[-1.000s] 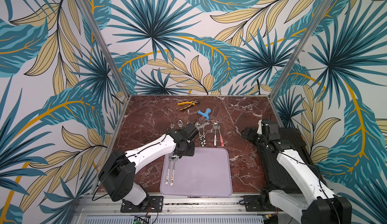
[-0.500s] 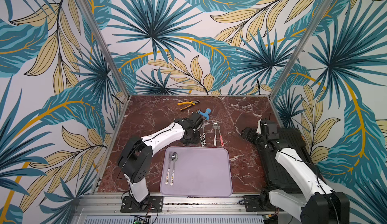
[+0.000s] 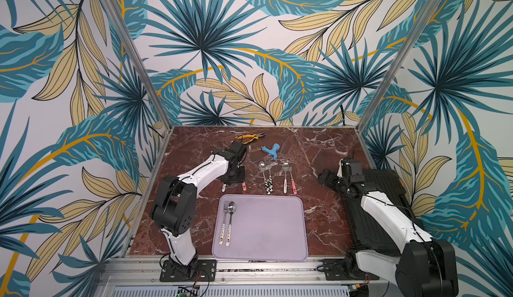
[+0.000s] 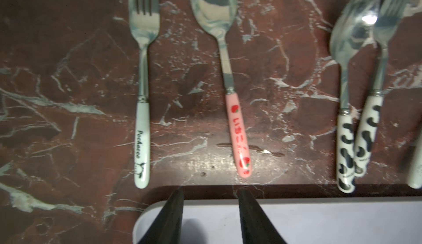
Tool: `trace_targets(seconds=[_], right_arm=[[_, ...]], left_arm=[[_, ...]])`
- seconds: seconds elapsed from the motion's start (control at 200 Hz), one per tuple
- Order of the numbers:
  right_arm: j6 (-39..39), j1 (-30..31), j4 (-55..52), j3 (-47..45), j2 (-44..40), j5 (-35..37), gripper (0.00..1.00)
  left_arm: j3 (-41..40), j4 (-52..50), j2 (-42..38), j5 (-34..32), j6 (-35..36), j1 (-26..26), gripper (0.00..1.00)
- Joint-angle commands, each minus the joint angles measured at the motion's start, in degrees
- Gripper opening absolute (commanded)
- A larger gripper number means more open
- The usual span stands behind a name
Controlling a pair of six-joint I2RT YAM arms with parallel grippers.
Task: Set the spoon and fork side by side
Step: Pick up the fork at the center of the board.
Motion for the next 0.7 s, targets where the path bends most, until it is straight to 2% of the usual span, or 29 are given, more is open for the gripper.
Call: trace_targets(seconds=[0.0, 0.526, 0.696], right_arm=[[-1.0, 0.0, 0.6, 0.4, 0.1, 1.2, 0.97], [-0.6, 0.0, -1.1, 1.4, -1.0, 1.7, 0.97], [-0.3, 0.0, -1.8, 0.9, -2.4, 2.2, 0.97]], left_arm=[[-1.6, 0.5, -0.2, -0.7, 2.4, 2.3, 0.44], [-1.3, 2.5, 5.9, -0.7, 4.9, 7.5, 0.43], [-0.4, 2.3, 8.4, -0.8, 5.3, 7.7, 0.38]])
